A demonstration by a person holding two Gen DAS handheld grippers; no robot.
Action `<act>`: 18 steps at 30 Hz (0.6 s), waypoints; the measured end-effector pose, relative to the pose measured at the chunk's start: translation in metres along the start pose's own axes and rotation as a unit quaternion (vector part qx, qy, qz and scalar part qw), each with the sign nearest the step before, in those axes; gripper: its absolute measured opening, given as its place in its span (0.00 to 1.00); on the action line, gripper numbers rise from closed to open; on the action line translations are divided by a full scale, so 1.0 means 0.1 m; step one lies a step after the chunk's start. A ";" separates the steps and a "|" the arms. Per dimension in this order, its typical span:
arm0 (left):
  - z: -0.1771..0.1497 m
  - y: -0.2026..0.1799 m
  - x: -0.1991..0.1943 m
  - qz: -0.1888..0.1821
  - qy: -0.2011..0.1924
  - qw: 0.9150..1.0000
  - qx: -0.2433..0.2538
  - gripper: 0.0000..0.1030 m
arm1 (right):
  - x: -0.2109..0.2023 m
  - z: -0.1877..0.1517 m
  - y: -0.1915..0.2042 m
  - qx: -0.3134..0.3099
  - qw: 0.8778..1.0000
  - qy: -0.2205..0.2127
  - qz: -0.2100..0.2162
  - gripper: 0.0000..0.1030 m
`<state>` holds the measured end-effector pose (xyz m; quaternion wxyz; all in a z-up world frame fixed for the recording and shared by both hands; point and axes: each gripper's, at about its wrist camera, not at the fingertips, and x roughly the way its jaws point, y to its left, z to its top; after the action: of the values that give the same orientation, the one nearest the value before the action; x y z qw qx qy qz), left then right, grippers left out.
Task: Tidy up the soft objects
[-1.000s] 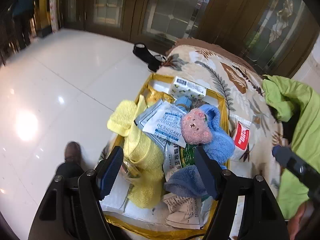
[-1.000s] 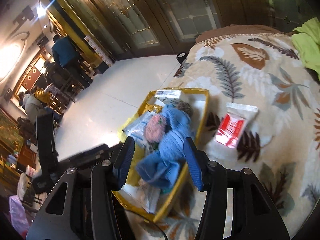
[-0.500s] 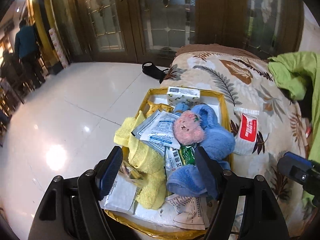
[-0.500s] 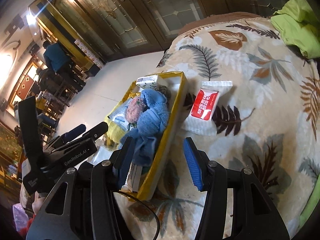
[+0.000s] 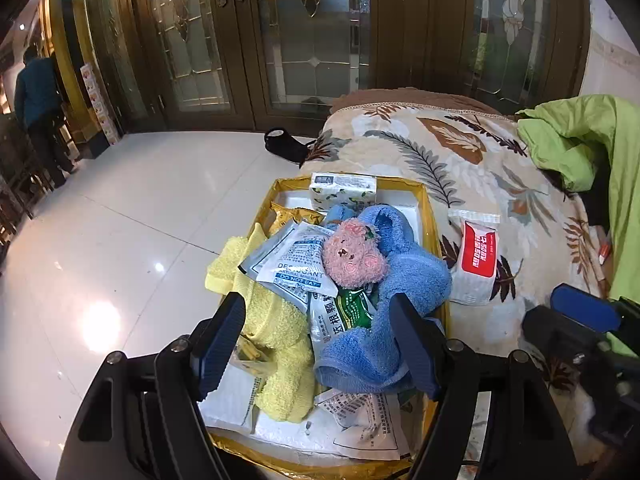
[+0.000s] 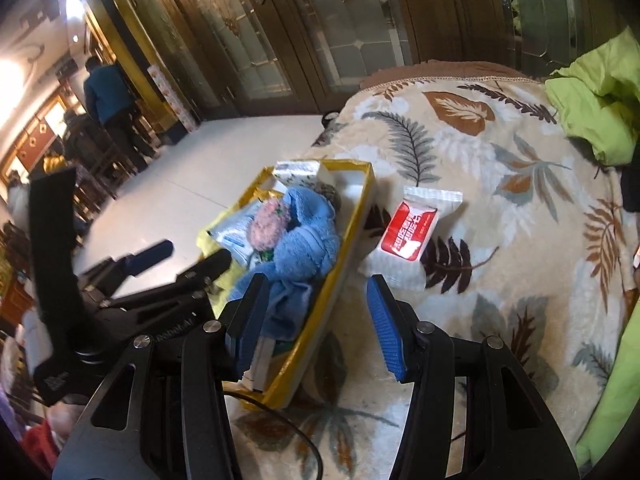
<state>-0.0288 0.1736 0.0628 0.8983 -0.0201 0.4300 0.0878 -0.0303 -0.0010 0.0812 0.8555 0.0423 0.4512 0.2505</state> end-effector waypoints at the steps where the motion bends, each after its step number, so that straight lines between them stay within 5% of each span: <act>1: 0.00 0.01 0.00 -0.003 0.000 1.000 -0.003 0.72 | 0.02 -0.01 0.02 -0.006 1.000 0.002 -0.009 0.50; 18: 0.01 0.05 -0.02 -0.004 -0.008 1.000 -0.007 0.78 | 0.08 -0.07 0.07 -0.015 1.000 0.007 -0.022 0.50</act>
<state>-0.0299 0.1786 0.0656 0.9018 -0.0274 0.4223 0.0874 -0.0344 0.0076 0.0732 0.8580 0.0176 0.4544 0.2389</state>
